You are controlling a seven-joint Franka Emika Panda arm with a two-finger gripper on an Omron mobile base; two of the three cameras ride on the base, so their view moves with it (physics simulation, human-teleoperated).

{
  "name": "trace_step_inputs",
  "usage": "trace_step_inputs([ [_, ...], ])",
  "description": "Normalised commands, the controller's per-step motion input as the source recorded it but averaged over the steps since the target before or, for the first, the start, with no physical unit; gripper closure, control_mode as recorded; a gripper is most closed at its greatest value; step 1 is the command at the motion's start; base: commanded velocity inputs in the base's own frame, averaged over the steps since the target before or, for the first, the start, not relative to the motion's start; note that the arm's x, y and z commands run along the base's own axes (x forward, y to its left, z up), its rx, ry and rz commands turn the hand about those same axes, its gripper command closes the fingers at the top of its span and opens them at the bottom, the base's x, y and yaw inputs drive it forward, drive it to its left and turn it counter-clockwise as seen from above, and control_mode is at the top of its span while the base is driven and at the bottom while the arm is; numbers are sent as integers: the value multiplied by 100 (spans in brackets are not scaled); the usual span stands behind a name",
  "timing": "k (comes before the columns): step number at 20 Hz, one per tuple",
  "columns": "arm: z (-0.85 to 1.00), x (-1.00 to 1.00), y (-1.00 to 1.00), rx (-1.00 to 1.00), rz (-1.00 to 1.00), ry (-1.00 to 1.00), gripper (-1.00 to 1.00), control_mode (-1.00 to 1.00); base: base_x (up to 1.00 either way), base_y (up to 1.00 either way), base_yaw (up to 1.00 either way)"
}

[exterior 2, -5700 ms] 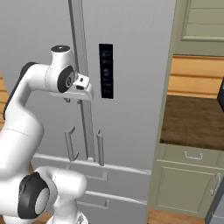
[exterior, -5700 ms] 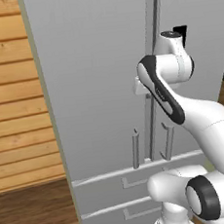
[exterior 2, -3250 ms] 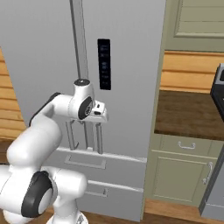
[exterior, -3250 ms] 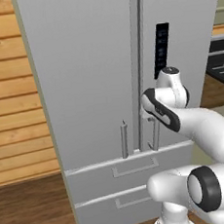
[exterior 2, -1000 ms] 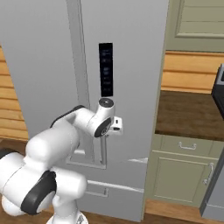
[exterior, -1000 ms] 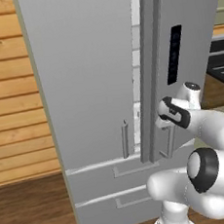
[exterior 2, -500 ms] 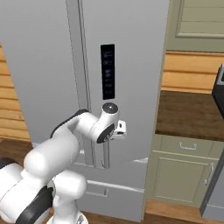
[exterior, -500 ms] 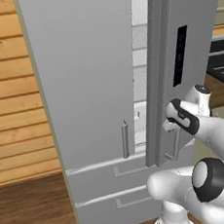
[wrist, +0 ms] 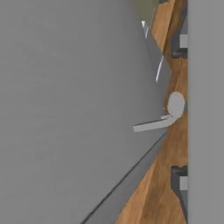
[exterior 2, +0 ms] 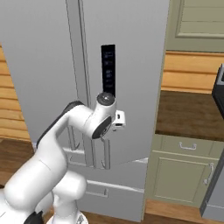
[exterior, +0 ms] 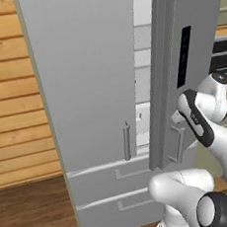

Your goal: Take the strawberry from the fridge and place it on top of the pancake, located on the dining counter.

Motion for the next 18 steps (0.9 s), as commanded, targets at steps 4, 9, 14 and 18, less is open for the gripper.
trace_step_inputs([
  [4, 95, -20, 16, -5, 0, -8, -100, -100, 0, 0, 0],
  [9, 74, -49, 65, -15, 0, -13, -100, -100, 0, 0, 0],
  [14, 48, -47, 92, -25, 0, -9, -100, -100, 0, 0, 0],
  [18, 11, -22, 95, -27, 0, -5, -100, -100, 0, 0, 0],
])
